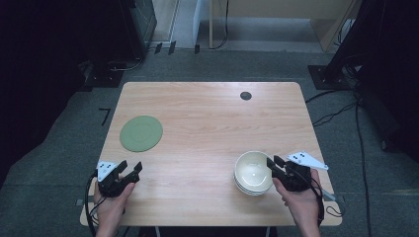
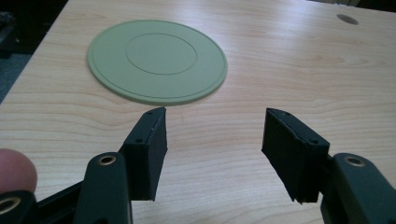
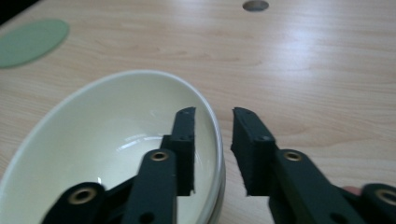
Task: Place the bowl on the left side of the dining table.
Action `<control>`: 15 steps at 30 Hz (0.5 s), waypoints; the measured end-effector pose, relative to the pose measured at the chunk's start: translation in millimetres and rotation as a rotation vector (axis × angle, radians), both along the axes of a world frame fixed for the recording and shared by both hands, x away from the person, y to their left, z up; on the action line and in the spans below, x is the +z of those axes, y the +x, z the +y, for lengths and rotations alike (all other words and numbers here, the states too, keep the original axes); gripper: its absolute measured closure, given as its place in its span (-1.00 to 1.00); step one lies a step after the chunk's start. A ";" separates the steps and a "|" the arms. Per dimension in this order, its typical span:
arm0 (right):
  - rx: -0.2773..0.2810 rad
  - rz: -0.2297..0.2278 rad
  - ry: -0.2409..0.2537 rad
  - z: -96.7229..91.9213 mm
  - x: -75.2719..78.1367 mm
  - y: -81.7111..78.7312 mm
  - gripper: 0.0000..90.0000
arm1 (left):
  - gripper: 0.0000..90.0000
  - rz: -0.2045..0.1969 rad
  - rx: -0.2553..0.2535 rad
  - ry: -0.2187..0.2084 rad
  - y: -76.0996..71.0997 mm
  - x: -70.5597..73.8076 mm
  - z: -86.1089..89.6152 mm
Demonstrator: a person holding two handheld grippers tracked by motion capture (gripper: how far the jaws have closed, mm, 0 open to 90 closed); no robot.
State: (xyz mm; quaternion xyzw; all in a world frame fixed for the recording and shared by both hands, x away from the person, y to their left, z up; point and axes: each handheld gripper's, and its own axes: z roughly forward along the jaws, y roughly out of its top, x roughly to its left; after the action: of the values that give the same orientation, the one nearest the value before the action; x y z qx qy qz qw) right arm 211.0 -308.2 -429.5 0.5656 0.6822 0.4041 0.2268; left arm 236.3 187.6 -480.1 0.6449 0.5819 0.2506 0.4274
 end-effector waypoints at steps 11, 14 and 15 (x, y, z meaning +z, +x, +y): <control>0.047 0.002 -0.016 -0.4 -10.6 6.0 0.88 | -0.08 0.014 0.006 0.002 2.0 -3.7 1.3; 0.068 -0.055 -0.032 -0.8 -14.0 4.1 0.89 | -0.06 0.017 0.008 -0.001 2.7 -4.6 2.2; 0.075 -0.072 -0.037 -0.9 -14.7 3.8 0.89 | -0.06 0.018 0.007 -0.001 2.9 -5.0 2.3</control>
State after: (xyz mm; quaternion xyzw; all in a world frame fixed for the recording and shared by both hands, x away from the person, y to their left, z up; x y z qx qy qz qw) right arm 214.8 -309.1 -444.2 0.5203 0.7017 0.4198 0.2463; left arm 239.2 189.9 -485.1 0.6448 0.5882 0.2461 0.4215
